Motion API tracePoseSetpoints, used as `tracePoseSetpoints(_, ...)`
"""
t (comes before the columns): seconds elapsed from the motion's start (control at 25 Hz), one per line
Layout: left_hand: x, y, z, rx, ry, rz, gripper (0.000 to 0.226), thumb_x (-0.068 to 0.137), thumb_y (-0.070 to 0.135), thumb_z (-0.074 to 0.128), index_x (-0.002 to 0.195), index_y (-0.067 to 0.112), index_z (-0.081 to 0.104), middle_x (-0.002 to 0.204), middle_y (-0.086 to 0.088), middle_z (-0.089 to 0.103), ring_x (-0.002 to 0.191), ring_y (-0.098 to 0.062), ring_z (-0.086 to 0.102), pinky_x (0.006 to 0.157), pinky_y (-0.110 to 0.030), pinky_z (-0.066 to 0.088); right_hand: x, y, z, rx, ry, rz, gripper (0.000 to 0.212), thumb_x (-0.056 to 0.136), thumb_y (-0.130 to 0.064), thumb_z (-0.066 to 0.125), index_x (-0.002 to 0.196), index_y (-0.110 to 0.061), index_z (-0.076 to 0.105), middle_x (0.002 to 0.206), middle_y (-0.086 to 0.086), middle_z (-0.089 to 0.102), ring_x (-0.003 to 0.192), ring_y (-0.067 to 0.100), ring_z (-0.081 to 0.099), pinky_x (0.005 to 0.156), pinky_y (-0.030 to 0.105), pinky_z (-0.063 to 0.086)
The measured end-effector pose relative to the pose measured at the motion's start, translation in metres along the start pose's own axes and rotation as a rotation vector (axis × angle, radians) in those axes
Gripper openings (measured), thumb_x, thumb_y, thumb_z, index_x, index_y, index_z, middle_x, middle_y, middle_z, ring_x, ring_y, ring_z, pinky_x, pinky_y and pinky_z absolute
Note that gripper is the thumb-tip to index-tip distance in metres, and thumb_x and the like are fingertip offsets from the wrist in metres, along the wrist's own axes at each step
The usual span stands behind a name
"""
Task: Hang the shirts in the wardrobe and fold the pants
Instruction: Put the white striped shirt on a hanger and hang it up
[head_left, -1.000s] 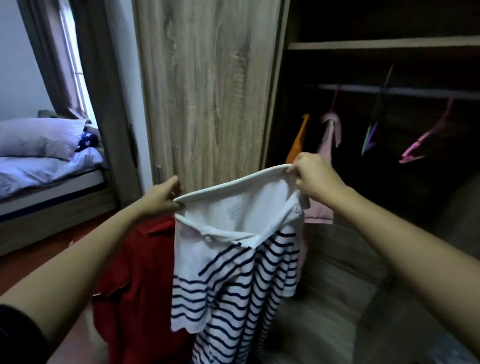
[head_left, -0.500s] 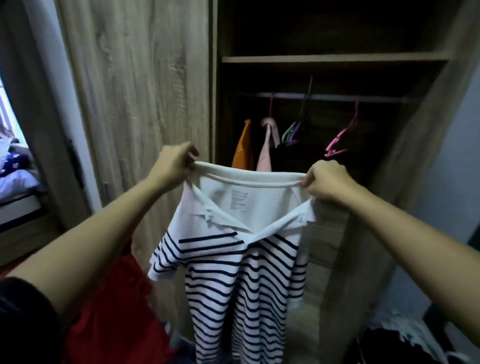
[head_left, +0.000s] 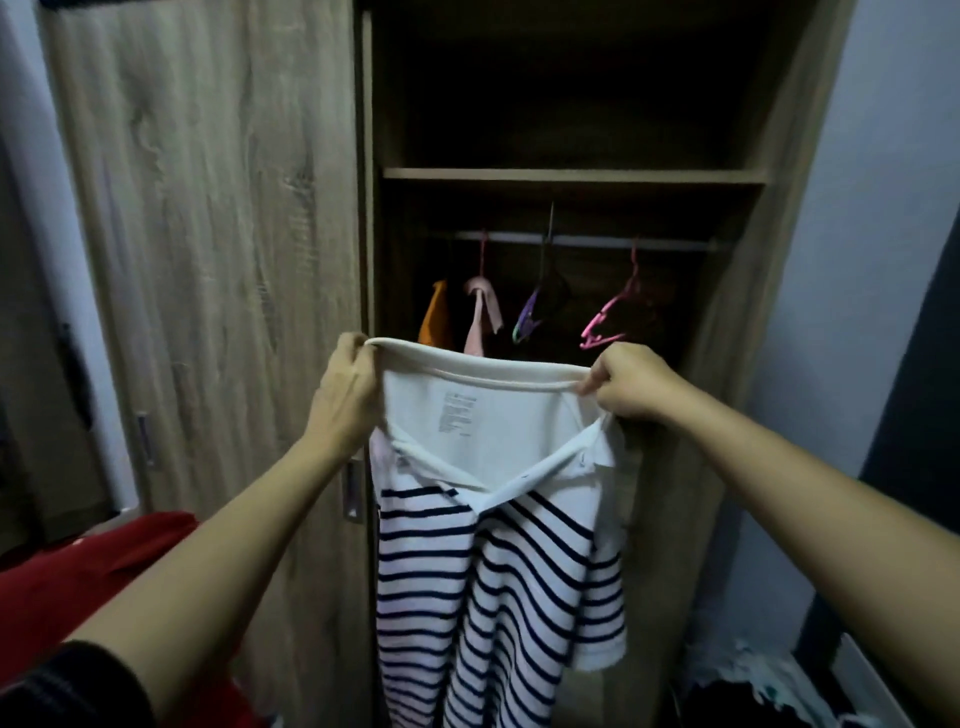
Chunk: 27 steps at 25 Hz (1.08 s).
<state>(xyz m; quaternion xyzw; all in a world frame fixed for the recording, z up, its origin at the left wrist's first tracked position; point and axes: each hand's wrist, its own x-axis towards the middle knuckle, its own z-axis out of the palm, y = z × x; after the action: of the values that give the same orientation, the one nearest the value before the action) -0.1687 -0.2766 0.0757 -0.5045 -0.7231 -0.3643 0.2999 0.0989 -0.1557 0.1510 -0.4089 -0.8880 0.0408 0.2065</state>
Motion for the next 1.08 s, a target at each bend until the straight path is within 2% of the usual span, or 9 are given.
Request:
tracePoseSetpoints(0.16,0.021,0.002,-0.004,0.011,-0.215,-0.042,0.032,0.08,0.0,0.056,0.111,0.006,0.063,0.108,-0.017,0.061,0.095,-0.034,0.058,0.08,-0.038,0.045,0.008,0.03,0.006,-0.015,0.028,0.101,0.025,0.078,-0.008,0.059,0.095,-0.017,0.075,0.109,0.009,0.068,0.101,0.029,0.062,0.087,0.032,0.052)
tracePoseSetpoints(0.28,0.041,-0.006,-0.015,-0.021,-0.3,0.021,0.028,0.073,-0.001,0.059,0.09,0.015,0.075,0.087,-0.008,0.072,0.085,-0.024,0.066,0.075,-0.033,0.051,0.014,0.047,0.007,0.115,-0.043,0.137,0.017,0.082,-0.008,0.063,0.092,-0.012,0.075,0.076,-0.004,0.066,0.071,0.01,0.06,0.056,0.009,0.047)
tracePoseSetpoints(0.36,0.046,-0.007,-0.015,-0.07,-0.368,0.009,0.031,0.073,-0.006,0.056,0.084,0.016,0.075,0.08,0.0,0.07,0.081,-0.017,0.065,0.072,-0.027,0.05,0.018,0.05,0.011,0.172,-0.044,0.143,0.018,0.082,-0.003,0.063,0.088,-0.014,0.076,0.069,-0.009,0.061,0.066,0.007,0.056,0.048,0.01,0.038)
tracePoseSetpoints(0.48,0.051,-0.006,0.001,-0.189,-0.311,-0.077,0.029,0.075,-0.002,0.055,0.07,0.022,0.072,0.074,0.008,0.068,0.077,-0.011,0.064,0.07,-0.028,0.052,0.029,0.048,0.013,0.205,-0.047,0.142,0.017,0.082,-0.005,0.065,0.09,-0.014,0.076,0.077,-0.002,0.064,0.071,0.012,0.057,0.059,0.019,0.04)
tracePoseSetpoints(0.64,0.063,-0.01,0.031,-0.297,-0.267,-0.147,0.037,0.074,-0.006,0.045,0.061,0.018,0.069,0.068,0.007,0.066,0.077,-0.012,0.061,0.075,-0.03,0.048,0.046,0.035,0.011,0.301,-0.072,0.174,0.036,0.083,0.006,0.042,0.095,-0.008,0.073,0.062,0.002,0.054,0.051,0.013,0.046,0.041,0.017,0.039)
tracePoseSetpoints(0.72,0.076,-0.011,0.041,-0.3,-0.327,-0.109,0.035,0.075,-0.005,0.045,0.06,0.017,0.067,0.069,0.005,0.065,0.078,-0.013,0.059,0.075,-0.032,0.046,0.058,0.026,0.007,0.314,-0.078,0.193,0.034,0.085,0.005,0.042,0.099,-0.004,0.071,0.068,0.005,0.056,0.054,0.015,0.048,0.039,0.016,0.042)
tracePoseSetpoints(0.84,0.108,-0.017,0.054,-0.44,-0.437,-0.081,0.02,0.074,0.021,0.05,0.07,0.025,0.069,0.08,0.008,0.067,0.083,-0.012,0.06,0.079,-0.031,0.047,0.085,0.012,-0.001,0.293,-0.083,0.187,0.029,0.086,0.002,0.044,0.103,0.002,0.068,0.086,0.014,0.06,0.057,0.016,0.052,0.045,0.019,0.047)
tracePoseSetpoints(1.0,0.157,-0.004,0.081,-0.504,-0.212,-0.101,0.027,0.093,0.042,0.047,0.095,0.022,0.066,0.084,0.004,0.065,0.07,-0.008,0.064,0.064,-0.023,0.047,0.119,-0.004,-0.004,0.269,-0.167,0.144,0.029,0.086,-0.002,0.045,0.107,0.0,0.065,0.1,0.02,0.065,0.064,0.019,0.059,0.056,0.025,0.051)
tracePoseSetpoints(1.08,0.18,0.011,0.103,-0.521,-0.219,-0.101,0.035,0.097,0.043,0.04,0.098,0.018,0.066,0.087,0.002,0.066,0.065,-0.01,0.066,0.062,-0.021,0.049,0.131,-0.01,0.002,0.251,-0.201,0.121,0.03,0.087,-0.001,0.043,0.108,0.001,0.065,0.104,0.021,0.065,0.071,0.021,0.062,0.059,0.024,0.053)
